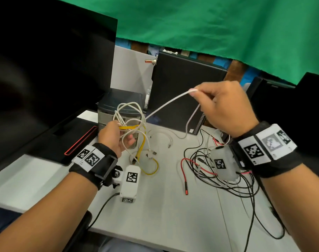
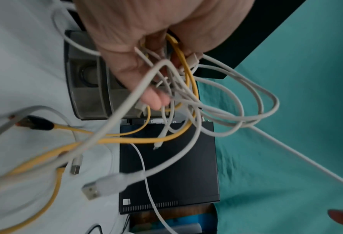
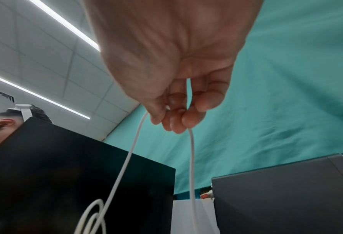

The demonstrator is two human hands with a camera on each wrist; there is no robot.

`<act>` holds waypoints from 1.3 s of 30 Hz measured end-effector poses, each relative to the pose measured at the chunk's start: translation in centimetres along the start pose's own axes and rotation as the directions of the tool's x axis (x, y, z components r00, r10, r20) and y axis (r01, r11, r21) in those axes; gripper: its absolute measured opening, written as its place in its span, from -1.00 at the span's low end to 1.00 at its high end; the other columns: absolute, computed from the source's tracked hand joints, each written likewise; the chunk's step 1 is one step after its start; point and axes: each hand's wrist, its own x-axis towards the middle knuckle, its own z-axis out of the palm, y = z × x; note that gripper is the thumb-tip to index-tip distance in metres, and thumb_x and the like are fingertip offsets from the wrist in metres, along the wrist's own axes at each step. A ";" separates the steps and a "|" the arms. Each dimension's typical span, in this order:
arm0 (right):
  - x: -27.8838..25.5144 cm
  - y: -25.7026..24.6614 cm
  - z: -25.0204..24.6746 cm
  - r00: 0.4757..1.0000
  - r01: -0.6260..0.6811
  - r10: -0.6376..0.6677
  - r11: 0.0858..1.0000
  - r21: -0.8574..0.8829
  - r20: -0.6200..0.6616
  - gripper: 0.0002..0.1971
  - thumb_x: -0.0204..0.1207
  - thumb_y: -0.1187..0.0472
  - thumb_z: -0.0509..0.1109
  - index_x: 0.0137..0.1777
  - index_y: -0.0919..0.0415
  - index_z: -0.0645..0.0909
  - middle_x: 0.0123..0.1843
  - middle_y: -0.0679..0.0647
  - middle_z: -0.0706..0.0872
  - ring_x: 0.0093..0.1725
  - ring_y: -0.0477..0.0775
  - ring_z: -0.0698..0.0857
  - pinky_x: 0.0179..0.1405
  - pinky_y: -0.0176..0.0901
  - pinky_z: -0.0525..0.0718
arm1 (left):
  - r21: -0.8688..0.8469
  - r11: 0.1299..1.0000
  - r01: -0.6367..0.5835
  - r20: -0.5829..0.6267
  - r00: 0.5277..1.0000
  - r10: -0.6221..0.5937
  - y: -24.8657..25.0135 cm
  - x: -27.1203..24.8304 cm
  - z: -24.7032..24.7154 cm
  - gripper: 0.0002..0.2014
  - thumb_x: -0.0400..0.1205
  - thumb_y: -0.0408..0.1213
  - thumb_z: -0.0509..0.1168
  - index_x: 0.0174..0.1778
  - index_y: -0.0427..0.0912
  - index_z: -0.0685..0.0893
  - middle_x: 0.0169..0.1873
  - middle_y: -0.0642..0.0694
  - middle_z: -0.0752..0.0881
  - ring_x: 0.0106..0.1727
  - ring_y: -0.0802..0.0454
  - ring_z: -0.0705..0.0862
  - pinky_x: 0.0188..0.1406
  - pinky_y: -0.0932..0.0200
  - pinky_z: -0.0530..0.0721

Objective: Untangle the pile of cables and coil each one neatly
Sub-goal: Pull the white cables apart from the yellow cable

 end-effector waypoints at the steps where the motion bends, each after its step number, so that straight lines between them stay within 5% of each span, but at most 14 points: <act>1: 0.4 0.1 -0.5 1.000 -0.015 0.016 1.000 0.013 -0.024 -0.69 0.69 -0.06 0.33 -0.03 0.09 0.83 -0.44 -0.03 0.69 -0.48 0.02 0.59 -0.45 -0.03 0.61 | 0.018 1.000 0.023 0.020 1.000 -0.023 0.0 0.1 -0.2 -0.76 0.64 -0.32 0.11 -0.26 -0.21 0.64 -0.39 -0.25 0.79 -0.46 -0.10 0.72 -0.48 0.15 0.71; 5: 1.9 0.9 -2.0 0.992 -0.088 0.093 0.994 0.062 -0.088 -0.65 0.65 -0.04 0.35 -0.19 0.19 0.79 -0.45 0.06 0.71 -0.44 0.16 0.64 -0.36 0.13 0.66 | -0.001 0.977 0.214 0.232 0.950 -0.208 -0.1 -0.3 -0.3 -0.70 0.64 -0.22 0.09 -0.15 -0.23 0.72 0.14 -0.26 0.79 0.05 -0.30 0.82 -0.18 -0.05 0.73; 10: 4.3 1.5 -3.6 0.971 -0.170 0.187 0.978 0.123 -0.146 -0.57 0.61 -0.08 0.36 -0.24 0.29 0.74 -0.46 0.20 0.71 -0.44 0.29 0.66 -0.38 0.23 0.66 | -0.102 0.934 0.343 0.309 0.903 -0.298 -0.7 -1.2 0.3 -0.37 0.74 0.22 -0.02 -0.07 -0.27 0.71 -0.31 -0.31 0.80 -0.30 -0.25 0.82 -0.05 -0.18 0.74; 14: 5.4 1.3 -4.8 0.971 -0.177 0.184 0.982 0.061 -0.151 -0.57 0.60 -0.11 0.33 -0.27 0.22 0.75 -0.41 0.25 0.72 -0.45 0.23 0.61 -0.39 0.16 0.64 | -0.134 0.929 0.345 0.310 0.905 -0.291 -0.8 -1.4 0.5 -0.27 0.68 0.39 -0.01 -0.08 -0.24 0.72 -0.28 -0.30 0.79 -0.28 -0.22 0.81 -0.18 -0.13 0.81; 18: 7.0 4.6 -6.3 0.865 -0.390 0.458 0.871 0.298 -0.207 -0.69 0.55 -0.03 0.36 -0.34 0.10 0.71 -0.59 0.08 0.66 -0.63 -0.03 0.62 -0.64 -0.15 0.61 | -0.131 0.937 0.324 0.330 0.906 -0.267 -0.9 -1.4 -0.1 -0.32 0.67 0.39 -0.01 0.14 -0.17 0.69 -0.22 -0.22 0.76 -0.24 -0.17 0.73 -0.05 -0.02 0.72; 21: 8.0 9.1 -7.2 0.744 -0.578 0.655 0.729 0.367 -0.131 -0.73 0.59 0.08 0.33 -0.35 0.10 0.59 -0.71 -0.04 0.59 -0.76 -0.14 0.55 -0.78 -0.34 0.48 | -0.083 0.958 0.273 0.280 0.929 -0.240 -0.7 -1.5 -0.4 -0.36 0.70 0.34 0.01 -0.05 -0.19 0.72 -0.23 -0.21 0.78 -0.35 -0.12 0.77 -0.17 0.01 0.75; 23: 8.4 12.9 -8.0 0.644 -0.696 0.762 0.623 0.356 -0.074 -0.75 0.65 0.08 0.28 -0.28 0.07 0.49 -0.58 -0.01 0.64 -0.78 -0.16 0.55 -0.82 -0.38 0.47 | -0.061 0.969 0.240 0.256 0.942 -0.218 -0.5 -1.4 -0.7 -0.37 0.71 0.30 0.02 -0.16 -0.20 0.71 -0.30 -0.19 0.79 -0.36 -0.10 0.76 -0.22 0.04 0.76; 25: 8.0 17.1 -9.3 0.575 -0.767 0.817 0.556 0.319 -0.040 -0.79 0.57 -0.04 0.31 -0.23 0.03 0.47 -0.32 0.04 0.68 -0.66 -0.12 0.66 -0.69 -0.38 0.57 | -0.034 0.976 0.217 0.257 0.945 -0.201 -0.3 -1.1 -0.9 -0.39 0.72 0.29 0.02 -0.11 -0.18 0.72 -0.29 -0.17 0.80 -0.32 -0.08 0.75 -0.21 0.03 0.77; 27: 7.2 21.8 -10.8 0.550 -0.783 0.825 0.564 0.264 -0.131 -0.79 0.25 -0.16 0.36 -0.22 -0.09 0.55 -0.21 -0.01 0.73 -0.47 -0.05 0.77 -0.35 -0.23 0.71 | -0.021 0.977 0.210 0.262 0.945 -0.198 -0.2 -1.0 -0.9 -0.42 0.71 0.29 0.04 -0.05 -0.16 0.72 -0.23 -0.15 0.80 -0.26 -0.08 0.76 -0.22 0.00 0.80; 31: 4.3 30.5 -12.0 0.519 -0.840 0.827 0.540 0.049 -0.214 -0.45 -0.22 -0.28 0.56 -0.15 -0.17 0.68 -0.04 0.04 0.80 -0.32 -0.27 0.72 -0.05 0.15 0.81 | -0.005 0.974 0.227 0.291 0.932 -0.216 -0.5 -1.1 -0.4 -0.43 0.70 0.28 0.07 -0.10 -0.16 0.73 -0.16 -0.14 0.77 -0.18 -0.08 0.74 -0.14 0.01 0.75; 33: 2.1 26.2 -10.3 0.511 -0.859 0.852 0.510 -0.041 -0.117 -0.70 0.12 -0.03 0.58 -0.12 -0.08 0.71 -0.03 0.16 0.84 -0.45 0.18 0.73 -0.03 0.20 0.82 | 0.021 0.971 0.238 0.328 0.916 -0.232 -0.7 -1.3 -0.2 -0.45 0.70 0.27 0.09 -0.18 -0.13 0.74 -0.21 -0.12 0.75 -0.19 -0.06 0.72 -0.20 0.03 0.74; 34: 1.0 22.0 -9.1 0.506 -0.859 0.863 0.502 -0.098 -0.017 -0.82 0.33 0.19 0.53 -0.07 0.03 0.69 -0.12 0.23 0.85 -0.50 0.23 0.72 -0.12 0.13 0.82 | 0.038 0.971 0.236 0.347 0.908 -0.235 -0.8 -1.5 -0.1 -0.47 0.69 0.25 0.11 -0.24 -0.12 0.74 -0.26 -0.10 0.74 -0.22 -0.05 0.71 -0.25 0.06 0.75; 37: -2.2 16.4 -4.1 0.449 -0.855 0.850 0.499 -0.145 0.277 -0.70 0.61 0.49 0.30 0.17 0.08 0.56 -0.48 0.16 0.78 -0.64 0.08 0.72 -0.60 -0.12 0.69 | 0.088 0.974 0.208 0.370 0.901 -0.226 -0.8 -2.1 0.3 -0.56 0.68 0.14 0.23 -0.33 -0.10 0.72 -0.33 -0.08 0.72 -0.29 -0.02 0.70 -0.32 0.09 0.73; 39: -3.9 14.4 -0.8 0.519 -0.803 0.781 0.585 -0.116 0.346 -0.70 0.61 0.37 0.35 0.26 0.06 0.61 -0.32 0.15 0.83 -0.45 0.08 0.79 -0.51 -0.11 0.74 | 0.125 0.976 0.178 0.371 0.904 -0.212 -0.9 -2.4 0.7 -0.63 0.67 0.09 0.27 -0.26 -0.12 0.70 -0.29 -0.10 0.74 -0.32 -0.02 0.70 -0.35 0.10 0.74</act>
